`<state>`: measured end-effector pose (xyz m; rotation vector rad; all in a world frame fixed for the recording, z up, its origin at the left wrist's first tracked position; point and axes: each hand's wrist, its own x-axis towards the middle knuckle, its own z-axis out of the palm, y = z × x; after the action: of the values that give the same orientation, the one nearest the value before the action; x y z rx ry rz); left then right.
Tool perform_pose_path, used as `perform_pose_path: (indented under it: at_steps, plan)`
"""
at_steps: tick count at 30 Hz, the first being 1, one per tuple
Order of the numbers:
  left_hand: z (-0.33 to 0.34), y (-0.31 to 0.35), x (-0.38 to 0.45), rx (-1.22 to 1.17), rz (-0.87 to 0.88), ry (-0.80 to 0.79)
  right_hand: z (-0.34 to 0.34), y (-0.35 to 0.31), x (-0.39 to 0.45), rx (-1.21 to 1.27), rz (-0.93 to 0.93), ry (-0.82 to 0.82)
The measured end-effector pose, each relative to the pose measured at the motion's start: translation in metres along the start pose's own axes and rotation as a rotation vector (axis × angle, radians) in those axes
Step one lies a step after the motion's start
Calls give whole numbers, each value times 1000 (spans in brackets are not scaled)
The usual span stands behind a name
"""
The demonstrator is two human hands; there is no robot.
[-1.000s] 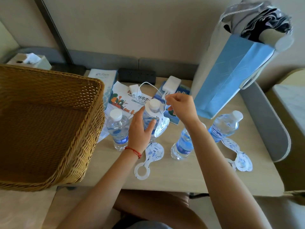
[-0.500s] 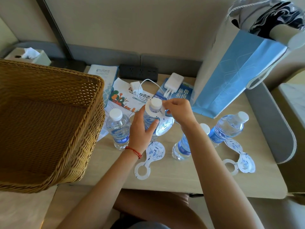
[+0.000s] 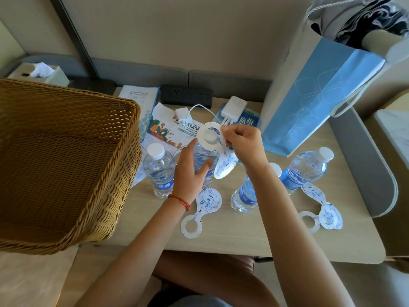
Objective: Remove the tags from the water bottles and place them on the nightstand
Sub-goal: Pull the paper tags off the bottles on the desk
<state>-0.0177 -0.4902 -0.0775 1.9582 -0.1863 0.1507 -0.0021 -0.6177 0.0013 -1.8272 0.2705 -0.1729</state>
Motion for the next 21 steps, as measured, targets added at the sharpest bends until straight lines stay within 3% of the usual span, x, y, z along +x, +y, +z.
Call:
perform_pose_path:
  at_steps: [10,21]
  plan:
    - [-17,-4,-49,-23,-1,2,-6,25,-51,0,59,-74]
    - [-43,-43,-109,240,24,10,33,97,-86,-157,292,-112]
